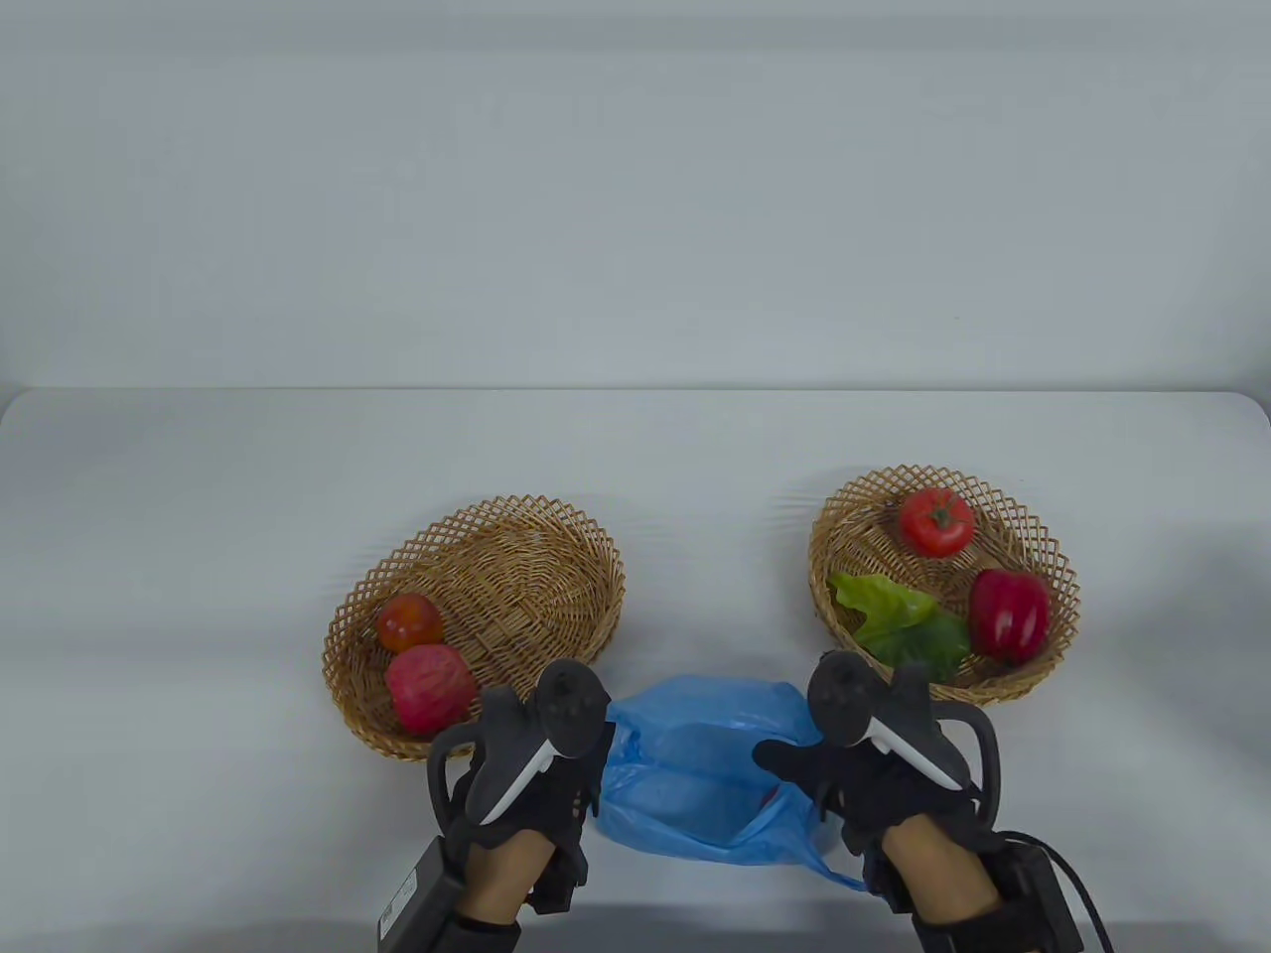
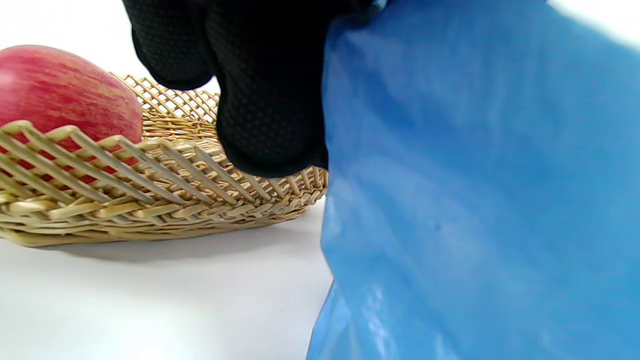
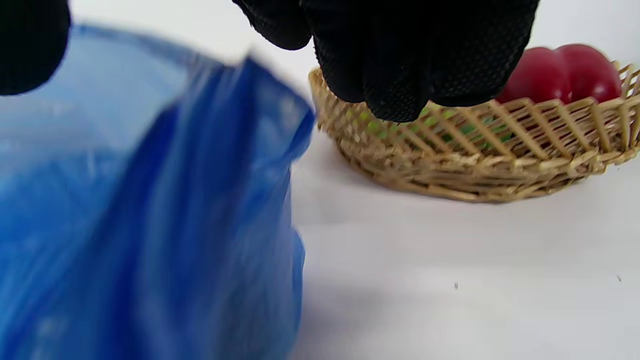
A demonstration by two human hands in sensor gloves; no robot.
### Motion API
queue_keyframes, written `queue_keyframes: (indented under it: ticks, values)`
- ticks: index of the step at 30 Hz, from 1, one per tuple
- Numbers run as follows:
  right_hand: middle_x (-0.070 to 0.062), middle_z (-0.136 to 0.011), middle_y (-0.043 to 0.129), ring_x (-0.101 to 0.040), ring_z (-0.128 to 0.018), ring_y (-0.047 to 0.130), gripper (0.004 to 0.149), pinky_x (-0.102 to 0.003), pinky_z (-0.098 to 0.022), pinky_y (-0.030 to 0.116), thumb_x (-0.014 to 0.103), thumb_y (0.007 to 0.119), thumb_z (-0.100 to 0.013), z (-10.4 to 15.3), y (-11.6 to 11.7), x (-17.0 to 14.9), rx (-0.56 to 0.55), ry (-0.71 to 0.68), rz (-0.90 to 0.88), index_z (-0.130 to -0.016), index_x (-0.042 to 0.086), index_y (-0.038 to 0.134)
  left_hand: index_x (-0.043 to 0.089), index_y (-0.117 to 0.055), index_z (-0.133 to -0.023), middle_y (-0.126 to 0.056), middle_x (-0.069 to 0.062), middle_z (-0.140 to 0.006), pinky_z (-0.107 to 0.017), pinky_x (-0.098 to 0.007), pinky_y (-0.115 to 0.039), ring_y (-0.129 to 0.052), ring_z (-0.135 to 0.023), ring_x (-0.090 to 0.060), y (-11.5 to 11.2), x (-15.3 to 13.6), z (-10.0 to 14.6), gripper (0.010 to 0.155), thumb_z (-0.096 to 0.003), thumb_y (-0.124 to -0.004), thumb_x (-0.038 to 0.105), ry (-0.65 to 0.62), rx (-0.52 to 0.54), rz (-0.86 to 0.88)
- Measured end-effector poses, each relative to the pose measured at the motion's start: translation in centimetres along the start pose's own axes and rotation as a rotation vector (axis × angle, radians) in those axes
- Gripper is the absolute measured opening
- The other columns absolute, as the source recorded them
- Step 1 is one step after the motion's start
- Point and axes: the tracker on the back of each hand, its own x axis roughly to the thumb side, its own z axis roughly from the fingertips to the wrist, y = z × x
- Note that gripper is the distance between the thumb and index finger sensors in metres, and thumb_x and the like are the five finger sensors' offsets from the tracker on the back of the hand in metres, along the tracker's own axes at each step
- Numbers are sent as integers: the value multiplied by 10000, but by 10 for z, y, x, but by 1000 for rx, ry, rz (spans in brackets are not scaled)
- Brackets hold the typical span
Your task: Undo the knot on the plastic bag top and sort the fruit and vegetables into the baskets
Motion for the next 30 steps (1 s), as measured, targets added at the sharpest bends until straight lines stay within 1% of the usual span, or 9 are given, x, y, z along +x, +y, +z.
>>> queue_keyframes:
  ticks: [4, 8, 11, 13, 18, 21, 24, 28, 30]
  values:
    - [-185, -969, 792, -371, -767, 882, 982, -561, -578, 729, 659, 799, -388, -6, 9, 8, -10, 41, 67, -1084, 106, 384, 344, -819, -893, -1010, 100, -659, -734, -477, -696, -1030, -562, -136, -1, 1, 0, 430, -483, -781, 468, -2, 1, -11]
    - [-40, -652, 1010, -199, -413, 1027, 700, -445, -398, 859, 346, 919, -407, -8, 6, 8, -100, 49, 39, -996, 137, 605, 342, -734, -963, -962, 86, -768, -748, -494, -664, -1000, -658, -156, -1, 1, 0, 506, -478, -773, 480, -13, -19, 9]
    - [-37, -622, 1023, -190, -381, 1031, 665, -437, -378, 869, 307, 926, -398, -5, 0, 8, -206, 22, 9, -976, 145, 640, 355, -460, -1094, -658, 38, -1088, -812, -549, -500, -756, -981, -238, 8, 8, 11, 714, -471, -741, 563, -123, -16, 108]
    - [-36, -627, 1023, -190, -385, 1036, 662, -436, -376, 874, 296, 928, -393, -3, -3, 8, -255, -4, -20, -973, 150, 643, 374, -385, -1109, -510, 19, -1161, -829, -556, -438, -627, -1067, -255, 20, 16, 27, 760, -467, -731, 591, -198, 76, 131]
    - [-49, -682, 1005, -194, -415, 1039, 670, -438, -388, 875, 252, 923, -393, 2, -9, 11, -283, -55, -64, -984, 159, 620, 495, -565, -1032, -707, 167, -1072, -871, -465, -543, -805, -986, -105, 27, 44, 61, 573, -491, -734, 579, -372, 268, 39]
    - [-53, -706, 1003, -183, -408, 1045, 656, -425, -373, 885, 221, 918, -393, 1, -7, 12, -260, -63, -71, -980, 165, 628, 473, -732, -941, -953, 200, -773, -862, -420, -618, -978, -711, -56, 3, 62, 56, 459, -492, -731, 570, -504, 59, -11]
    - [-59, -716, 1002, -185, -407, 1047, 637, -424, -371, 888, 201, 909, -396, -1, -5, 12, -227, -68, -88, -974, 173, 641, 404, -787, -921, -1022, 165, -554, -799, -406, -711, -1025, -494, -93, -22, 75, 49, 464, -489, -736, 567, -546, -154, -58]
    - [-74, -751, 993, -191, -418, 1048, 610, -428, -374, 886, 191, 884, -410, -6, 1, 13, -115, -56, -55, -973, 179, 650, 430, -640, -1024, -959, 173, -764, -841, -417, -645, -983, -694, -97, -48, 84, 36, 526, -517, -704, 555, -443, -252, -244]
    - [-92, -774, 983, -192, -424, 1050, 611, -428, -374, 886, 194, 855, -425, -8, 6, 14, -51, -63, -46, -988, 167, 619, 458, -558, -1063, -877, 175, -930, -868, -430, -603, -927, -850, -105, -56, 82, 31, 574, -515, -698, 556, -376, -216, -296]
